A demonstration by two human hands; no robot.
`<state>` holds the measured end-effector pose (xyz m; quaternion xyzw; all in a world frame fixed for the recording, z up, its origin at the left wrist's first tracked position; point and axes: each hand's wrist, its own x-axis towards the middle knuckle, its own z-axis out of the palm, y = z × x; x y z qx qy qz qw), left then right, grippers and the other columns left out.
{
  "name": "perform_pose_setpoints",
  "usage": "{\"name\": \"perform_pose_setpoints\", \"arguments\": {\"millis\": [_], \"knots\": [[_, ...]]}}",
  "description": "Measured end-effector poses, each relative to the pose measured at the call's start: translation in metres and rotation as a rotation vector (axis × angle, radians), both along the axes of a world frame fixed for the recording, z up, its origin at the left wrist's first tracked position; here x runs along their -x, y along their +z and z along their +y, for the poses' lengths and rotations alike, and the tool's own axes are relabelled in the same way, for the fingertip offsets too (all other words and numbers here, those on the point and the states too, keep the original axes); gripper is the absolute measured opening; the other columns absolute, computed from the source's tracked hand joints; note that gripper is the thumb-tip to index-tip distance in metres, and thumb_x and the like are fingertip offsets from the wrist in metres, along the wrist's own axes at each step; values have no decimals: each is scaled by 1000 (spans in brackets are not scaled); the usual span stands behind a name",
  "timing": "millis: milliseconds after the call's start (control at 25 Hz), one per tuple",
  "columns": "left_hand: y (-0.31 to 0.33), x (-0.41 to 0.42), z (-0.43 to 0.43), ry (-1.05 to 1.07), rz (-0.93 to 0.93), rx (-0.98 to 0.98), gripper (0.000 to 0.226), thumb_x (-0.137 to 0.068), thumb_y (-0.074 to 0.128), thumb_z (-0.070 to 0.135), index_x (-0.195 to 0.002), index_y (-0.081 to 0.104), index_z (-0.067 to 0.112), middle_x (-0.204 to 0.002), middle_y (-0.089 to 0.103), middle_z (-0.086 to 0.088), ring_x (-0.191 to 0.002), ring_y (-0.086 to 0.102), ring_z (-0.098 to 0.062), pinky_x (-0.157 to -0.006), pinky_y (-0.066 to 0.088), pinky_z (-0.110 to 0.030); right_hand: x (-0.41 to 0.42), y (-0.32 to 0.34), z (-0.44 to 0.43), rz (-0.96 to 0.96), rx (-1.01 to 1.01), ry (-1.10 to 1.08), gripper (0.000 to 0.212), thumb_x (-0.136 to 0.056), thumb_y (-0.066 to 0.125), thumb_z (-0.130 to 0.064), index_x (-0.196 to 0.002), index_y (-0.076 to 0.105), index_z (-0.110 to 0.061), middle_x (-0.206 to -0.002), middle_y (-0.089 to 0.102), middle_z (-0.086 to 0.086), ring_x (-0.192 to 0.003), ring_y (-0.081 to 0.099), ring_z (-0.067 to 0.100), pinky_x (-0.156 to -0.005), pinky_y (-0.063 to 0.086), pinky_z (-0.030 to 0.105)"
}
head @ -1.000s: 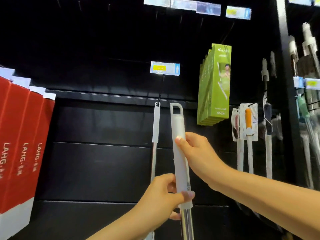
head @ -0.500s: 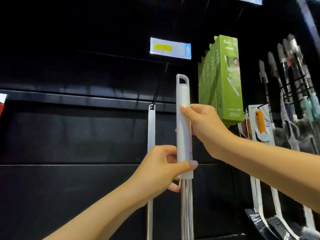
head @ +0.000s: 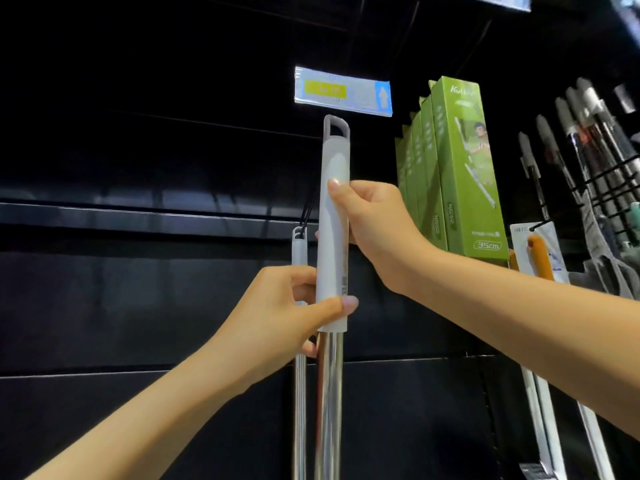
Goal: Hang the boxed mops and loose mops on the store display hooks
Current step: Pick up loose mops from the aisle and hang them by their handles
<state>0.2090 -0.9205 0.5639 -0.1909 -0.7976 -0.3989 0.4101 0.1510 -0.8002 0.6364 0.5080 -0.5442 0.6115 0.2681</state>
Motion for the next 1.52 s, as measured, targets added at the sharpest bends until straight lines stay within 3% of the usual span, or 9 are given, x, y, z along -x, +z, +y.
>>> {"name": "perform_pose_setpoints", "arguments": {"millis": [200,360,520,720,840,1040,1120,1320,1520], "knots": [[1,15,-6,6,-17,-23,32,-80,76,30,-110,69,22,-89,76,5,-81,74,-13,-59,61,-30,17,3,-9,-20,13,-13,36,-101,47,-30,-105,63,1,-92,63,17,-93,65,36,-90,53,52],[-14,31,-11,15,-63,-53,24,-82,75,34,-104,70,27,-88,76,10,-82,72,-6,-57,56,-20,37,-8,-20,-68,-53,-38,43,-101,46,-30,-109,57,10,-96,61,32,-92,64,42,-91,51,56],[-23,45,-14,-5,-56,-110,22,-81,74,36,-102,67,35,-90,75,13,-84,70,2,-55,54,-16,50,-14,-30,-96,-63,-47,36,-100,47,-35,-99,61,-2,-86,59,15,-86,63,36,-89,54,52],[-30,59,-18,-35,-71,-132,20,-84,72,32,-100,63,38,-89,75,15,-82,69,5,-55,55,-16,66,-19,-40,-87,-43,-54,48,-100,48,-35,-106,53,12,-81,49,13,-75,50,25,-86,50,58],[-31,62,-23,-49,-81,-125,20,-84,72,34,-101,63,37,-88,74,17,-80,70,2,-55,54,-15,73,-22,-43,-43,-1,-32,45,-99,49,-35,-100,56,10,-80,50,14,-75,51,26,-72,52,47],[-30,74,-35,-6,-115,-165,27,-85,72,30,-111,67,22,-74,68,6,-51,61,2,-55,53,-17,83,-21,-57,-97,8,-45,44,-99,50,-33,-98,57,11,-80,50,13,-77,56,37,-84,53,51],[-27,81,-41,54,-132,-166,29,-86,72,30,-113,67,19,-62,60,13,-45,55,1,-59,57,-23,87,-21,-64,-111,5,-39,41,-100,49,-29,-79,57,5,-72,47,12,-72,48,34,-84,52,52],[-25,92,-59,149,-125,-178,39,-84,73,37,-119,65,21,-94,70,1,-81,68,-14,-58,59,-21,99,-23,-77,-27,-25,-56,44,-101,48,-27,-61,35,-13,-60,30,3,-57,31,14,-57,33,25],[-35,101,-67,241,48,-164,28,-80,76,40,-102,75,22,-87,73,3,-82,69,-15,-70,61,-32,111,-19,-84,-18,-43,-117,37,-99,51,-33,-70,46,-10,-67,39,11,-62,40,20,-61,40,31]]}}
